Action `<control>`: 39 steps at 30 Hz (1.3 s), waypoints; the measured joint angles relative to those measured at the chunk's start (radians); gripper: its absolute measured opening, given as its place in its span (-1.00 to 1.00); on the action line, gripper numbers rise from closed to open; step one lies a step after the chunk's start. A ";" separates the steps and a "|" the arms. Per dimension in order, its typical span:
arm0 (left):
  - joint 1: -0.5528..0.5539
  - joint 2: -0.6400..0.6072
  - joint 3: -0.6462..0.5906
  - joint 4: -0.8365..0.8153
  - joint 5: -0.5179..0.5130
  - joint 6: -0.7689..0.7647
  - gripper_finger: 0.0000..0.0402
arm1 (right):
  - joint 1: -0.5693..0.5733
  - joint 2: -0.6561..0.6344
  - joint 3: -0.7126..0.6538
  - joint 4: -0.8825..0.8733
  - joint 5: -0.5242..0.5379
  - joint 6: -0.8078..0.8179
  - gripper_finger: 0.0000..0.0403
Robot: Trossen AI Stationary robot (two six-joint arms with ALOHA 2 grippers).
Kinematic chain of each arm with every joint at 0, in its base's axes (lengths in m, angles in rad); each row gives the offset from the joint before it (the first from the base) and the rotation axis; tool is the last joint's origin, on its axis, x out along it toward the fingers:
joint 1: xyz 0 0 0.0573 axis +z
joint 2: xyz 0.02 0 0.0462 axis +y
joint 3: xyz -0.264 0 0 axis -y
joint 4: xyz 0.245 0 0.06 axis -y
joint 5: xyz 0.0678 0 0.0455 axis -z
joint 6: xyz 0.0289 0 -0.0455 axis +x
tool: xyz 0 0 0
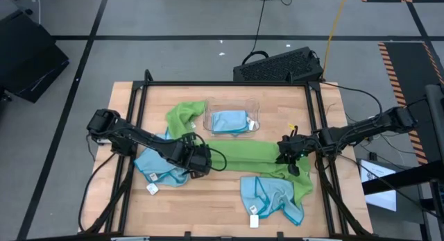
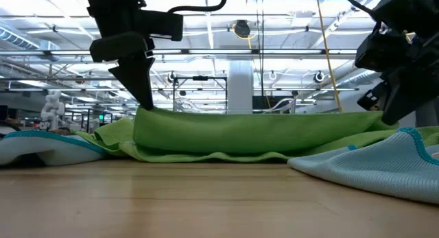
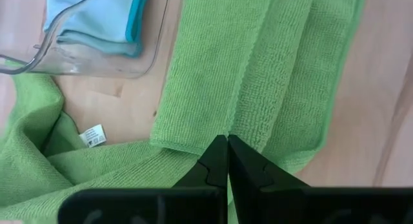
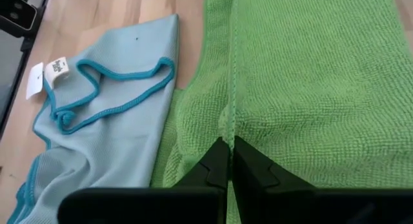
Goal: Fold microfiber towels
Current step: Fold the bottom left green microfiber cloth
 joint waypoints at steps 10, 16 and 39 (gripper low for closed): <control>0.000 0.000 0.000 -0.078 -0.038 -0.039 -0.97 | 0.000 0.002 0.000 0.070 0.001 0.000 -0.70; 0.000 0.000 0.000 -0.086 -0.037 -0.045 -0.97 | 0.000 0.002 0.000 0.075 0.000 0.000 -0.61; 0.000 0.000 0.000 -0.142 -0.076 -0.125 -0.35 | 0.001 0.003 0.000 -0.001 -0.204 0.050 -0.40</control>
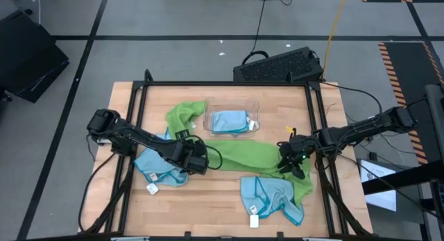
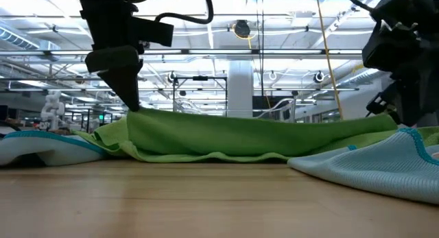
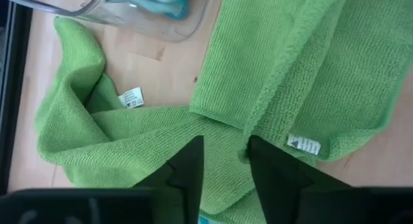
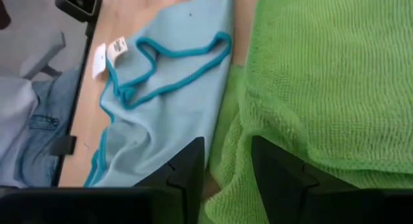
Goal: Fold microfiber towels
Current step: Fold the bottom left green microfiber cloth
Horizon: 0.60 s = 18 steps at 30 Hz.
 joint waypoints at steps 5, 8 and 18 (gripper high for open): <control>-0.005 0.000 0.000 0.002 0.051 0.003 -0.28 | 0.000 -0.001 0.000 -0.022 -0.002 0.000 -0.44; -0.015 0.000 0.000 0.001 0.103 0.024 -0.30 | 0.000 -0.004 0.000 -0.029 -0.003 0.000 -0.44; -0.033 0.000 0.000 -0.072 0.120 -0.008 -0.38 | 0.000 -0.054 0.000 -0.115 0.055 0.000 -0.44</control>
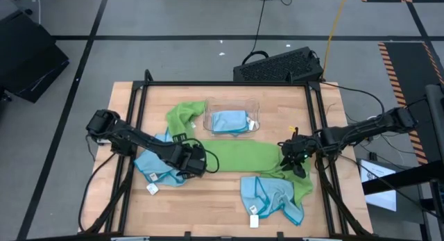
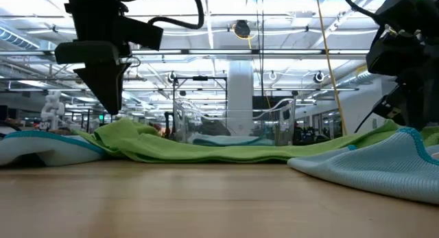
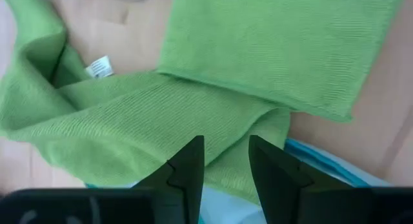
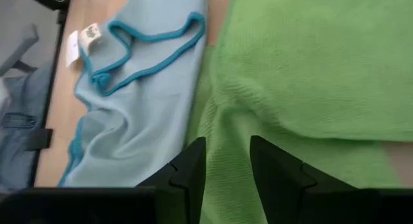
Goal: Fold microfiber towels
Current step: Fold the bottom left green microfiber cloth
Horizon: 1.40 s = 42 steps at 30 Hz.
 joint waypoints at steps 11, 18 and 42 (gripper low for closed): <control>-0.001 0.000 -0.022 0.392 -0.054 0.088 -0.38 | 0.000 -0.096 0.000 -0.022 0.097 -0.020 -0.45; 0.001 0.000 -0.096 0.911 -0.092 0.216 -0.38 | -0.001 -0.094 0.001 0.003 0.221 -0.075 -0.45; 0.032 0.542 0.516 0.963 -0.063 0.525 0.39 | 0.000 -0.105 -0.058 0.076 0.268 -0.275 -0.45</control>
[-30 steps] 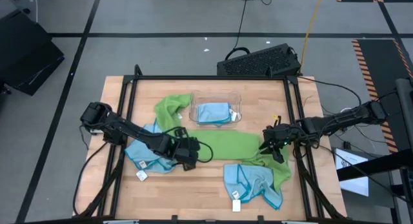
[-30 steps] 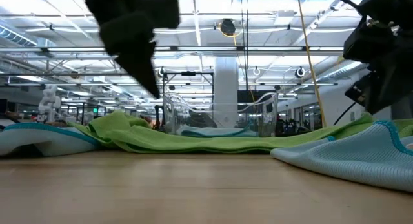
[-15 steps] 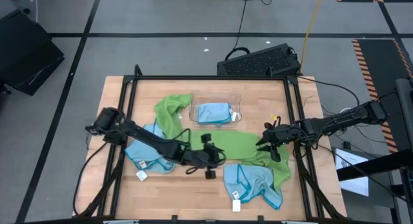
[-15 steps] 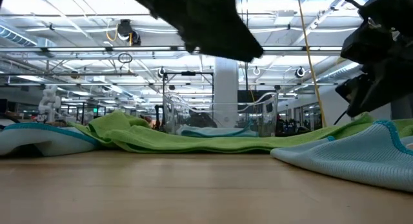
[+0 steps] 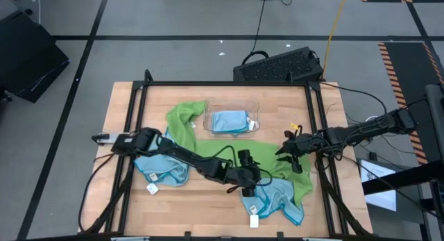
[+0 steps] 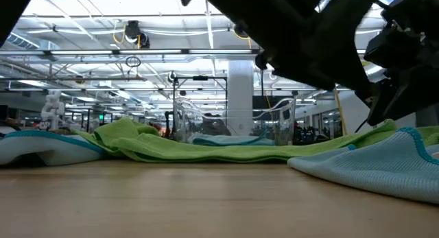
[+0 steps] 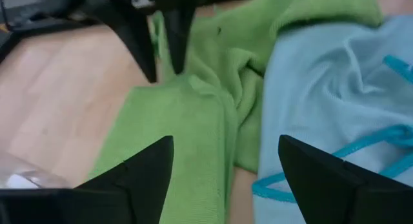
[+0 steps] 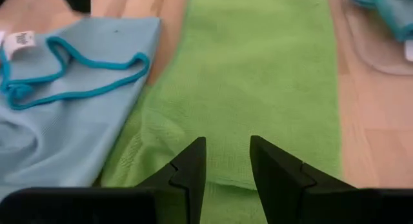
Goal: Fold microfiber towels
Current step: Fold the bottom left green microfiber cloth
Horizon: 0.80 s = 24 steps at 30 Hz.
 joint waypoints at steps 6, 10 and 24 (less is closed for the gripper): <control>0.026 0.101 0.062 -0.023 0.041 0.015 0.29 | 0.000 -0.005 0.000 -0.025 0.040 0.012 -0.45; 0.036 0.129 0.067 0.025 0.042 0.046 0.26 | 0.000 -0.004 0.000 -0.041 0.039 0.022 -0.45; 0.038 0.156 0.066 0.033 -0.083 0.078 0.26 | 0.000 -0.005 0.000 -0.004 0.048 -0.018 -0.45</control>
